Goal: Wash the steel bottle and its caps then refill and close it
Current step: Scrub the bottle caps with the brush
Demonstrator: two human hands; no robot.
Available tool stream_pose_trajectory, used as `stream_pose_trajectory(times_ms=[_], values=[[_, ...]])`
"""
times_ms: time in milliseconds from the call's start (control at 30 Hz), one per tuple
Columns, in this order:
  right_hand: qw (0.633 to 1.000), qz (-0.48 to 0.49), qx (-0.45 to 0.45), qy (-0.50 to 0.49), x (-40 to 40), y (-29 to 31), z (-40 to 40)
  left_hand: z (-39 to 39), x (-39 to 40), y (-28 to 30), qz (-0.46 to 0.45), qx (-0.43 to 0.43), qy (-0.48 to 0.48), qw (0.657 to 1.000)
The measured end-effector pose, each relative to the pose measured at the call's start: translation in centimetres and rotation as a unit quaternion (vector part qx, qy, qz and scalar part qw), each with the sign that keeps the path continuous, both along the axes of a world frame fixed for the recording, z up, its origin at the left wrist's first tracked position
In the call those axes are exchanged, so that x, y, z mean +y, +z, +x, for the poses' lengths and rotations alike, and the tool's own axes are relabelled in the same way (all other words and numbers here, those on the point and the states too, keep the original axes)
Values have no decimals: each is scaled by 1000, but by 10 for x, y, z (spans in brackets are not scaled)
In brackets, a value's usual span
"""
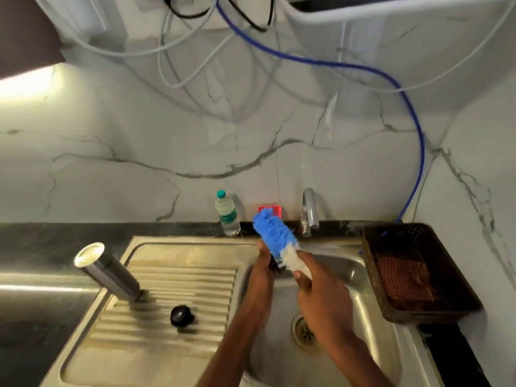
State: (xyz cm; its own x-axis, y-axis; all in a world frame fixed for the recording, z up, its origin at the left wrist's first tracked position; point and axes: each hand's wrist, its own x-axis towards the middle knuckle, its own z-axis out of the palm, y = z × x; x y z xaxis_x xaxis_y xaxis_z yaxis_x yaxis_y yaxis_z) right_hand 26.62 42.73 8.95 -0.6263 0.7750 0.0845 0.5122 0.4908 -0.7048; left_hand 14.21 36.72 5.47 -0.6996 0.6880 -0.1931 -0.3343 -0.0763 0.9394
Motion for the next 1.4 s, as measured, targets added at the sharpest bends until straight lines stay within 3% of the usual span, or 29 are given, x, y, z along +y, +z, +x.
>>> stream_pose_trajectory(times_ms=[100, 167, 267, 400, 533, 633, 833, 967, 1100, 1233, 1400], values=[[990, -126, 65, -17, 24, -2, -12, -11, 1, -8, -20, 4, 51, 998], [972, -213, 98, -15, 29, -1, -9, -23, 0, 1, 38, -88, 105, 990], [990, -118, 72, 5, 14, -5, 8, -29, -3, 8, 81, -179, 143, 970], [999, -6, 37, 19, 13, -4, 6, -11, 3, 8, 57, -119, 111, 985], [999, -22, 36, -2, 23, -6, 4, -25, 0, 18, 136, -154, 154, 966], [998, -10, 59, 21, 0, -10, 14, -35, 3, 22, 75, -78, 160, 981], [995, -1, 89, -45, 24, -13, 8, -18, 6, 22, 37, 19, 105, 994], [993, 28, 111, 18, 4, -8, 18, -25, 8, 19, 36, -18, 98, 994], [995, -3, 99, -17, 23, -14, 14, -21, 7, 13, 88, -88, 101, 987], [994, 72, 54, 63, -3, -7, 22, -22, 7, 12, 56, -77, 124, 988], [996, -9, 87, 10, 23, 8, 10, -15, -4, 7, 101, -97, 80, 987]])
